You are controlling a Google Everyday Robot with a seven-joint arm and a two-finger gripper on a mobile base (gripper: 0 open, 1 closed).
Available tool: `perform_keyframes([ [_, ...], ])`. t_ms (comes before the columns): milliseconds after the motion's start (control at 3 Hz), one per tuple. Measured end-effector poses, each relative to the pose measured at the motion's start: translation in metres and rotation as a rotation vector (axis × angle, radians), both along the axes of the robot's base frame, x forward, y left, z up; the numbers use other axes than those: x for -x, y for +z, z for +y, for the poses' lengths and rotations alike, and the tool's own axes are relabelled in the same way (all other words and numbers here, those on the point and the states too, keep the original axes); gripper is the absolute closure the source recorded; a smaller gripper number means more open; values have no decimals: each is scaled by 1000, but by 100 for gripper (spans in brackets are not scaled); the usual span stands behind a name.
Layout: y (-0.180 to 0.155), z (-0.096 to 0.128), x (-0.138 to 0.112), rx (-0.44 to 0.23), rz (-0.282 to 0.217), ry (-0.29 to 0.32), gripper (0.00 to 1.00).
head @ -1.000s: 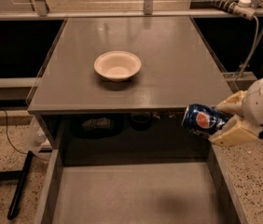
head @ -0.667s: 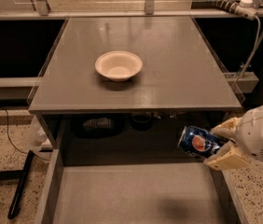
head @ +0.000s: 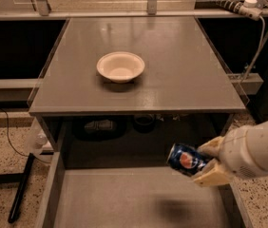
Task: Place pepsi can into top drawer
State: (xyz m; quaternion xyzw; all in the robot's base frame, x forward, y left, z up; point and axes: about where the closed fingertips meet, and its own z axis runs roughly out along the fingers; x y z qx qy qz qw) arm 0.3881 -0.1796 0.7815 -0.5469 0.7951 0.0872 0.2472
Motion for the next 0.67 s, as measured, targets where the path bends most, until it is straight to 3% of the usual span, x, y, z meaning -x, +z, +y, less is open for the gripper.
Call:
perform_keyframes([
  [333,-84,50,18,-114,117,21,100],
  [667,-132,77,18,-163,166,19,100],
])
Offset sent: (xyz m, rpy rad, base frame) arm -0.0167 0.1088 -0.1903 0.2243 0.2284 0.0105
